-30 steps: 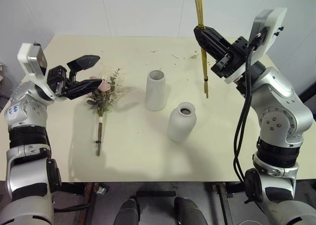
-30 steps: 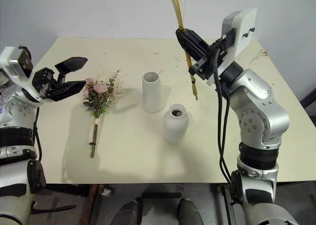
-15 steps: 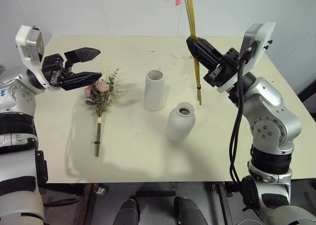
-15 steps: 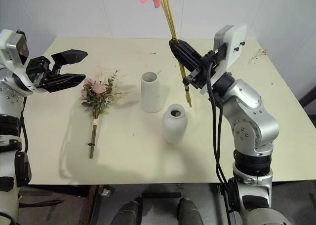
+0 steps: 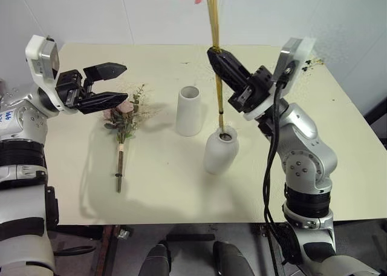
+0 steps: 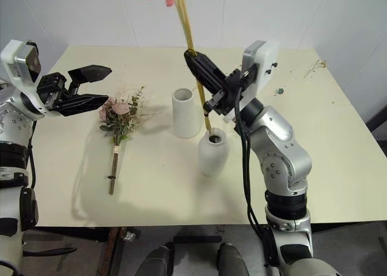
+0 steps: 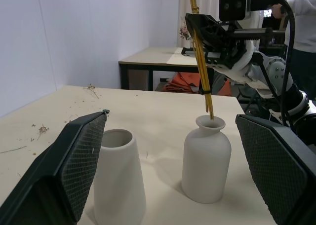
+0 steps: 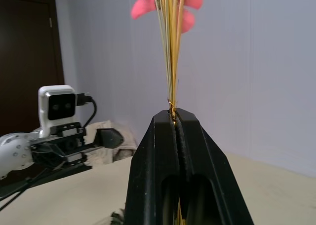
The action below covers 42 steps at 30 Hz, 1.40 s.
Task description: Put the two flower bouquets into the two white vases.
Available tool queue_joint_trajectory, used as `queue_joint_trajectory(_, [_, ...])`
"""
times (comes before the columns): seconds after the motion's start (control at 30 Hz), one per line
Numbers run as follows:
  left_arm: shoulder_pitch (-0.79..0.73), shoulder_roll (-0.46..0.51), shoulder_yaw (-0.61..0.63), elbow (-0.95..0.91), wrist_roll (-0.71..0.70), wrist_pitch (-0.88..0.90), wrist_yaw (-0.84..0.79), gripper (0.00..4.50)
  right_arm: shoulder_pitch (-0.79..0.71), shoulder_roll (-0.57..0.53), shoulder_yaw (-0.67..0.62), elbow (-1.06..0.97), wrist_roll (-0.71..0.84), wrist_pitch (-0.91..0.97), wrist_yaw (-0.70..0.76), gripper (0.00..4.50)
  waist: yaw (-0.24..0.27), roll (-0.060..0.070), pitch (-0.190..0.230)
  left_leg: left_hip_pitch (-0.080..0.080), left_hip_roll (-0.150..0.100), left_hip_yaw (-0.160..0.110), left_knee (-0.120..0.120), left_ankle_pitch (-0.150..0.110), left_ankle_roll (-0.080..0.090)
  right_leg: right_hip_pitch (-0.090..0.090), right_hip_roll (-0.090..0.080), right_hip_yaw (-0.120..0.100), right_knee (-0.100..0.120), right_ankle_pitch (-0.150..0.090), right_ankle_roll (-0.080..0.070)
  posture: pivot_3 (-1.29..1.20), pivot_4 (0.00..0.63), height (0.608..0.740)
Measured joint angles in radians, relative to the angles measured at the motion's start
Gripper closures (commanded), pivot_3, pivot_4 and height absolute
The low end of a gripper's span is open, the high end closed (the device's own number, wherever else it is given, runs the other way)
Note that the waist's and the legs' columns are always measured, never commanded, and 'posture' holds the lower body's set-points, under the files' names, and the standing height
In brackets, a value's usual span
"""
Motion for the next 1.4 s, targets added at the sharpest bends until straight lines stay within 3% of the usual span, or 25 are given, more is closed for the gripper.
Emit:
queue_joint_trajectory(1.2, [0.003, -0.005, -0.001, 0.007, 0.000, -0.011, 0.000, 0.00, 0.239, -0.023, 0.003, 0.030, -0.006, -0.084, 0.080, 4.48, 0.001, 0.000, 0.000, 0.000, 0.000, 0.000, 0.000, 0.000, 0.000, 0.000, 0.000, 0.000, 0.000, 0.000, 0.000, 0.00, 0.150, 0.740])
queue_joint_trajectory(1.3, [0.002, -0.007, -0.002, 0.010, 0.000, -0.015, 0.000, 0.00, 0.249, -0.036, 0.002, 0.017, 0.003, -0.083, 0.084, 3.90, 0.000, 0.000, 0.000, 0.000, 0.000, 0.000, 0.000, 0.000, 0.000, 0.000, 0.000, 0.000, 0.000, 0.000, 0.000, 0.00, 0.150, 0.740])
queue_joint_trajectory(1.4, [-0.004, -0.011, -0.005, 0.016, 0.000, -0.016, 0.000, 0.00, 0.263, -0.051, 0.002, -0.002, 0.017, -0.078, 0.089, 2.93, 0.001, 0.000, 0.000, 0.000, 0.000, 0.000, 0.000, 0.000, 0.000, 0.000, 0.000, 0.000, 0.000, 0.000, 0.000, 0.00, 0.150, 0.740])
